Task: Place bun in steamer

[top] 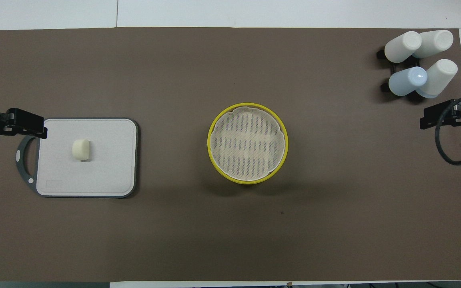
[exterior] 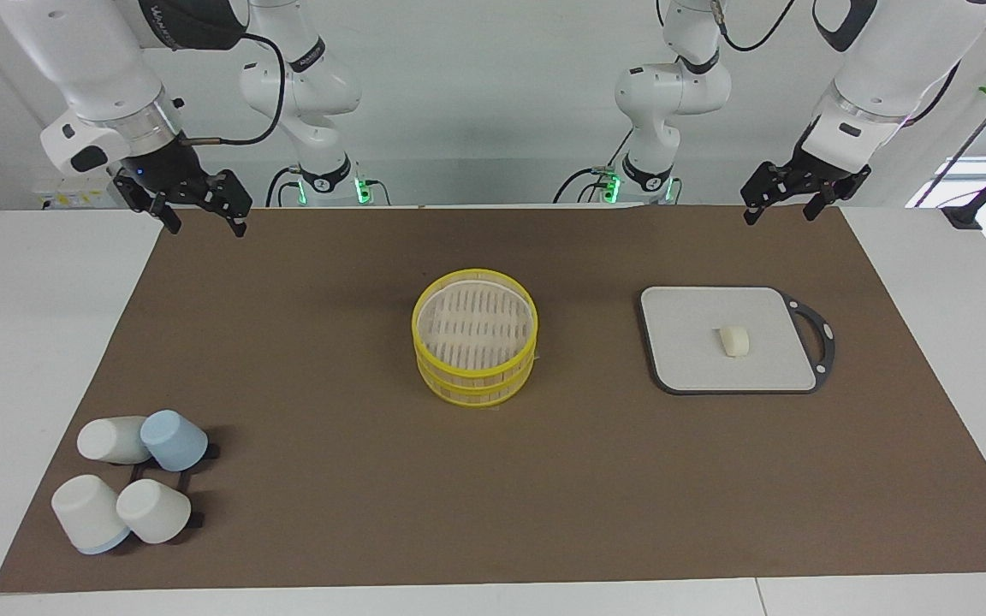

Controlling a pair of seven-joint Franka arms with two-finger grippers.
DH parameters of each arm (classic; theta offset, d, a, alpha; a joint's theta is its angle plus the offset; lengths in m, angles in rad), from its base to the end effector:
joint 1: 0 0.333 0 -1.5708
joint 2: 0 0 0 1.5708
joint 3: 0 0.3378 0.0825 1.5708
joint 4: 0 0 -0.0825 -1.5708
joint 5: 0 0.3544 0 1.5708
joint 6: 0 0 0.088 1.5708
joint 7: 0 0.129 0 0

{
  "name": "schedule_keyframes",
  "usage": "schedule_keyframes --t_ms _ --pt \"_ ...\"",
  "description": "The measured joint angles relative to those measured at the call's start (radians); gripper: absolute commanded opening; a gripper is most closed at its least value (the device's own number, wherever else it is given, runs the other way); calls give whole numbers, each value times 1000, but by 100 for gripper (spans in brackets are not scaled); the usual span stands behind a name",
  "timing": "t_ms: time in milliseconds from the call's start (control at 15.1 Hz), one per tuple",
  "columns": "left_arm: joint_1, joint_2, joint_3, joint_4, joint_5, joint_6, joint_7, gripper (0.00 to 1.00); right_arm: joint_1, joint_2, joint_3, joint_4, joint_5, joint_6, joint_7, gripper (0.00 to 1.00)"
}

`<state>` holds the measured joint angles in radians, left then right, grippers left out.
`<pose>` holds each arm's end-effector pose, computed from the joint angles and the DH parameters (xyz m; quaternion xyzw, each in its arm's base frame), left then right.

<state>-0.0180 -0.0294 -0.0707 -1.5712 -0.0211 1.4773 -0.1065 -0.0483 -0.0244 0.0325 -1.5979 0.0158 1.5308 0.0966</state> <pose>0.5016 -0.0481 0.6314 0.9994 0.0083 -0.0331 0.0063 0.5112 -0.0058 0.6216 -0.9982 0.0560 0.0216 0.0066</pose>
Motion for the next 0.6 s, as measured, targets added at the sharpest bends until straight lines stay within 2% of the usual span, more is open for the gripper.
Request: schedule_keyframes --t_ms 265,398,531,597 --pt "0 0 0 0 0 0 0 100 3 0 4 0 11 0 -1 100" --pt "0 0 0 0 0 0 0 100 12 13 44 3 50 0 8 100" --pt "0 0 0 0 0 0 0 100 110 79 84 65 39 -11 152 100" --pt "0 0 0 0 0 0 0 100 185 143 93 133 30 -30 247 100"
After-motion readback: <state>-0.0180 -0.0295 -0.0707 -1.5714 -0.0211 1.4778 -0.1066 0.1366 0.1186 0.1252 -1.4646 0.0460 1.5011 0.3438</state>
